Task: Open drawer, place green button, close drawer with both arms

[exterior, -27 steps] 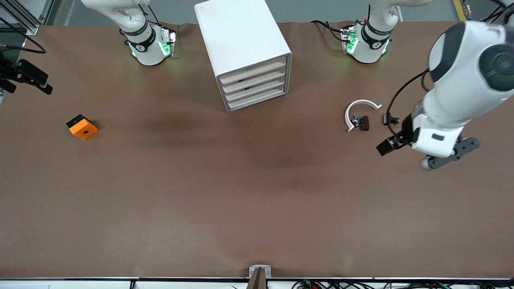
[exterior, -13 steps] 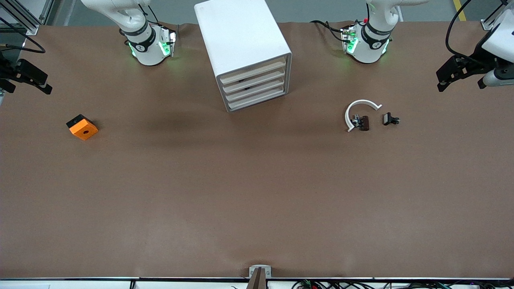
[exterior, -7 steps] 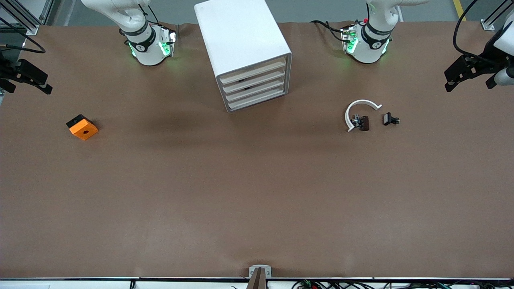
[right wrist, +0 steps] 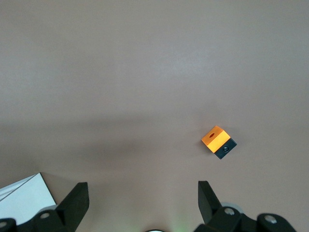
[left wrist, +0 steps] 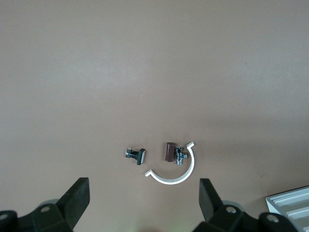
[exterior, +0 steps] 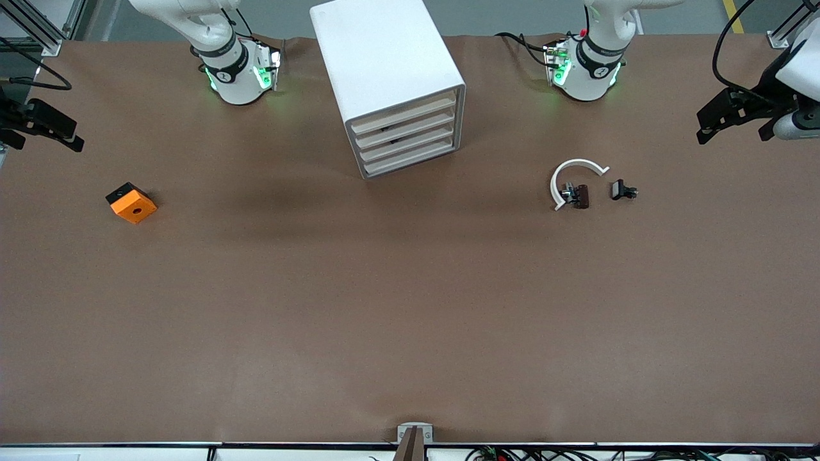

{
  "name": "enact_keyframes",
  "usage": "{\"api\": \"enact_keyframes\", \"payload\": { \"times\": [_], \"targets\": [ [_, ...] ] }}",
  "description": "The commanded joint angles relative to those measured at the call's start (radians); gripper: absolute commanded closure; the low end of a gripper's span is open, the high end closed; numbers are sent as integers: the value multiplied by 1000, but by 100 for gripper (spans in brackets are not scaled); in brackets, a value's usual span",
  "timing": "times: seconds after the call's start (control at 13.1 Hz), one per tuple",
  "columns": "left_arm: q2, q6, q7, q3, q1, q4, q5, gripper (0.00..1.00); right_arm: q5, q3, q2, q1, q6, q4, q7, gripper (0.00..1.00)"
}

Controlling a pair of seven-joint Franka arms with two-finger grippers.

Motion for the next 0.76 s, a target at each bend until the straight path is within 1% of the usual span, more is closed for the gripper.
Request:
{"api": "enact_keyframes", "payload": {
  "times": [0.0, 0.15, 0.31, 0.53, 0.69],
  "targets": [
    [-23, 2, 21, -28, 30, -13, -23, 0, -5, 12, 33, -21, -29, 51, -12, 0],
    [-41, 45, 22, -27, 33, -53, -57, 0, -5, 12, 33, -21, -32, 46, -11, 0],
    [-58, 74, 22, -25, 33, -94, -57, 0, -4, 12, 33, -20, -47, 37, -11, 0],
    [-66, 76, 21, -25, 30, -88, -57, 0, -2, 12, 33, -35, -46, 37, -12, 0],
    [-49, 57, 18, -22, 29, -62, -53, 0, -2, 12, 33, -37, -45, 40, -14, 0]
  ]
}}
